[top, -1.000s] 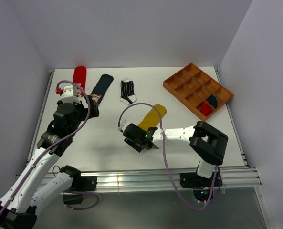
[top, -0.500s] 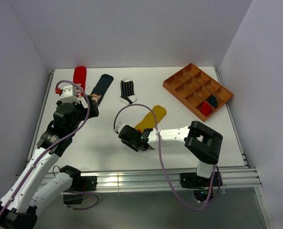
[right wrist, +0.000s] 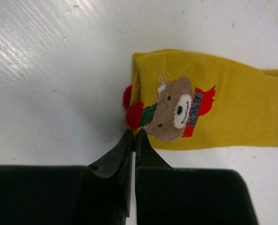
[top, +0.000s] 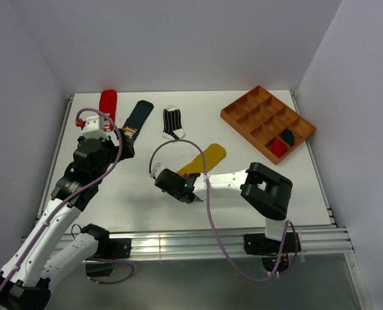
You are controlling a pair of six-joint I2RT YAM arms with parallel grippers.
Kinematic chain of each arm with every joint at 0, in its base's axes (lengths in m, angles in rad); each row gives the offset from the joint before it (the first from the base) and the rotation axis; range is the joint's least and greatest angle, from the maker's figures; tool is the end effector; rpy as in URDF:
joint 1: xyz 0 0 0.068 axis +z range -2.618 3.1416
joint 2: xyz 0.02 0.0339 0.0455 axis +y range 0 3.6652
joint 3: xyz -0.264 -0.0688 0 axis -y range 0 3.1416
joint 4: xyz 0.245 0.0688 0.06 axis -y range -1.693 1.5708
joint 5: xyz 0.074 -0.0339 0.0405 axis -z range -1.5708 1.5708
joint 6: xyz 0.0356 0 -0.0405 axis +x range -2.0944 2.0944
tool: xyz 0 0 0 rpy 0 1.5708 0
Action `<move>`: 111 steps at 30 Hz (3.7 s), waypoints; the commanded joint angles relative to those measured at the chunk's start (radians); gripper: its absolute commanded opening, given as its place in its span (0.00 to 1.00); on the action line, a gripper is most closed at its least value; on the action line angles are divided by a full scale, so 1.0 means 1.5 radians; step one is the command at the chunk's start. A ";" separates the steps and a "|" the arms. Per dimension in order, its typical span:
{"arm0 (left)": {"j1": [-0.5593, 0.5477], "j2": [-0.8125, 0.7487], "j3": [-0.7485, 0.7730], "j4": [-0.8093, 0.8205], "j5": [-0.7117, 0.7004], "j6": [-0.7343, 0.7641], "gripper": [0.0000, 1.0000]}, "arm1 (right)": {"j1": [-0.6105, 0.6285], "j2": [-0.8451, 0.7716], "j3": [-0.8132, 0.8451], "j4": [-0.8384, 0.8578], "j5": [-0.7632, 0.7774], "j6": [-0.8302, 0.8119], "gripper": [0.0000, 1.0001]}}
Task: Roll the socks
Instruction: Roll the sock at the center of the board.
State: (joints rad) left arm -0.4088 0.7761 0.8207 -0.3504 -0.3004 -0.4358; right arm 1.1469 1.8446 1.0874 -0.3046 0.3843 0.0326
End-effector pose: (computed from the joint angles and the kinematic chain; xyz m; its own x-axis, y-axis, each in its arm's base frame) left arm 0.1663 -0.0606 0.3368 -0.3014 -0.3089 -0.9021 -0.0071 0.9468 -0.3218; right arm 0.1614 0.3252 0.1495 -0.3841 -0.7777 -0.4977 -0.7577 0.5735 -0.3113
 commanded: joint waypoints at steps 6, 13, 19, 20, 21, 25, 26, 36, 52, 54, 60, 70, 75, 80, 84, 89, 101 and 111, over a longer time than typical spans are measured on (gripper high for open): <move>0.004 -0.008 -0.009 0.012 -0.004 -0.012 0.99 | -0.051 0.028 0.058 0.082 -0.183 -0.171 0.00; 0.004 0.005 -0.006 -0.004 -0.037 -0.025 1.00 | -0.055 0.091 0.158 0.071 -0.230 -0.219 0.00; 0.007 0.036 0.000 -0.017 -0.013 -0.061 0.99 | -0.130 0.068 0.122 0.085 -0.366 -0.091 0.00; 0.007 0.041 0.001 -0.017 -0.009 -0.075 0.99 | -0.143 0.070 0.123 0.082 -0.393 -0.077 0.00; 0.007 0.044 0.002 -0.017 -0.006 -0.083 0.99 | -0.166 0.072 0.121 0.081 -0.440 -0.044 0.00; 0.007 0.054 -0.009 -0.016 0.036 -0.128 1.00 | -0.209 0.089 0.125 0.075 -0.534 0.014 0.00; 0.007 0.059 -0.011 -0.019 0.049 -0.149 0.99 | -0.215 0.090 0.126 0.075 -0.553 0.021 0.00; 0.003 0.090 -0.137 0.078 0.144 -0.292 0.95 | -0.300 0.147 0.106 0.177 -0.765 0.243 0.00; -0.034 0.219 -0.255 0.256 0.113 -0.485 0.79 | -0.324 0.192 0.081 0.249 -0.795 0.338 0.00; -0.042 0.250 -0.251 0.271 0.101 -0.491 0.77 | -0.324 0.190 0.078 0.250 -0.792 0.338 0.00; -0.061 0.316 -0.237 0.293 0.072 -0.498 0.71 | -0.324 0.186 0.074 0.255 -0.794 0.337 0.00; -0.063 0.387 -0.221 0.338 0.056 -0.507 0.66 | -0.323 0.184 0.071 0.256 -0.791 0.327 0.00; -0.064 0.414 -0.206 0.339 0.068 -0.506 0.63 | -0.323 0.185 0.071 0.258 -0.793 0.328 0.00; -0.068 0.440 -0.192 0.315 0.071 -0.511 0.50 | -0.323 0.185 0.073 0.256 -0.790 0.326 0.00; -0.072 0.451 -0.172 0.288 0.062 -0.507 0.36 | -0.323 0.179 0.070 0.258 -0.788 0.320 0.00; -0.072 0.456 -0.137 0.236 0.050 -0.497 0.10 | -0.321 0.156 0.059 0.257 -0.771 0.289 0.00; -0.072 0.492 -0.045 0.112 0.077 -0.485 0.00 | -0.286 0.035 -0.027 0.342 -0.657 0.189 0.45; -0.071 0.550 0.041 0.012 0.103 -0.473 0.00 | -0.207 -0.053 -0.119 0.436 -0.439 0.069 0.53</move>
State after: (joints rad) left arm -0.5159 1.5936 0.8295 -0.2676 -0.1635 -1.1637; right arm 0.7815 1.8278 0.9318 0.2539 -0.4515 0.2363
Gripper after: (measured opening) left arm 0.025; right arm 0.519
